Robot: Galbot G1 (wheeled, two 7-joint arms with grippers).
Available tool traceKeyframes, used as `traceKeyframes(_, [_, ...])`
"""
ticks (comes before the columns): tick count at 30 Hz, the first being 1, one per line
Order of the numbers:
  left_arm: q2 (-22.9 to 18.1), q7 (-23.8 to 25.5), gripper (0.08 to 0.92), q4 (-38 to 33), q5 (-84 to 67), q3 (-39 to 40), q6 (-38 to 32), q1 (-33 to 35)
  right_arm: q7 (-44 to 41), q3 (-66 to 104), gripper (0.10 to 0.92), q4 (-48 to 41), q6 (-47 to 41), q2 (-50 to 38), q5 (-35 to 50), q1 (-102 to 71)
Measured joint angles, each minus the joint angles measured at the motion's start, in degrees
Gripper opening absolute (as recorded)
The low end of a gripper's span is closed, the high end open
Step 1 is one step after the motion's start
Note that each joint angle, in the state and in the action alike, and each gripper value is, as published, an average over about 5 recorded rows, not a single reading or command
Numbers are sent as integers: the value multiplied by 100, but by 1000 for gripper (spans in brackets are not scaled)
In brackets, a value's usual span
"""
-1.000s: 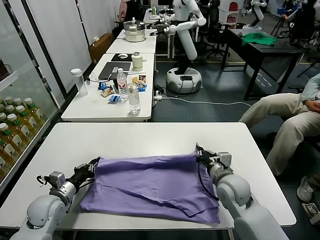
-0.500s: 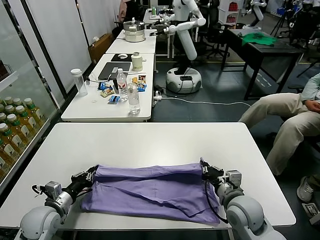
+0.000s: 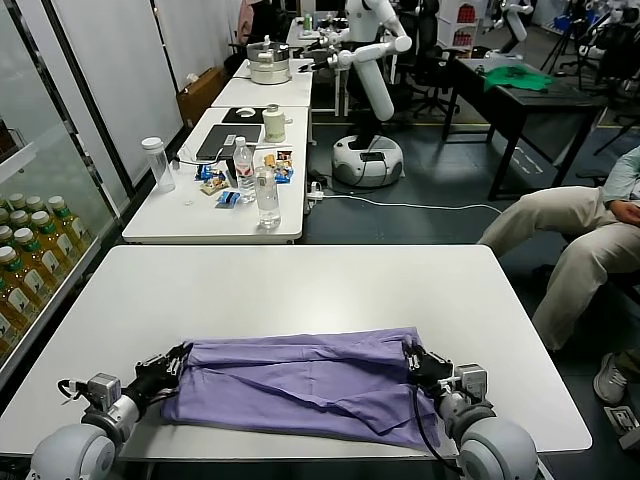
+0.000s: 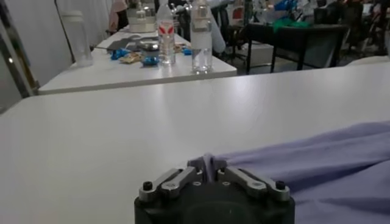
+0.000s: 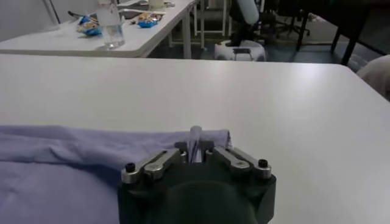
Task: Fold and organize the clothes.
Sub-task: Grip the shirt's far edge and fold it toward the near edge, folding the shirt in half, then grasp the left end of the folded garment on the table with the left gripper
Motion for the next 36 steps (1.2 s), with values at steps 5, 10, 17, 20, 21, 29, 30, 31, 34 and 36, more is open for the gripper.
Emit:
traceKeyframes(5, [7, -135, 424, -163, -97, -133, -21, 130, -19, 185, 560, 191, -3, -3, -83, -182])
traceKeyframes(10, [-92, -394, 571, -388, -248, -119, 21, 294, -22, 296, 715, 443, -6, 29, -177, -399])
traceKeyframes(17, [-350, -1060, 766, -543, -407, 134, 223, 374, -21, 344, 819, 692, -8, 80, -343, -620])
traceKeyframes(20, [-438, -1359, 813, -550, -502, 247, 290, 369, -20, 350, 822, 736, -9, 104, -405, -660])
traceKeyframes(21, [-465, -1451, 816, -550, -532, 284, 310, 366, -20, 349, 822, 745, -9, 111, -425, -670])
traceKeyframes(29, [-627, -2103, 765, -542, -768, 475, 431, 331, -20, 330, 823, 768, -9, 134, -520, -708])
traceKeyframes(30, [-645, -2158, 741, -553, -800, 490, 441, 336, -20, 323, 823, 768, -10, 137, -527, -705])
traceKeyframes(31, [-665, -2207, 715, -568, -831, 507, 449, 345, -20, 315, 823, 769, -10, 140, -534, -702])
traceKeyframes(34, [-728, -2325, 629, -617, -896, 562, 465, 375, -20, 296, 823, 770, -10, 150, -552, -693])
traceKeyframes(36, [-768, -2385, 568, -636, -926, 597, 472, 381, -20, 288, 823, 770, -10, 155, -561, -693])
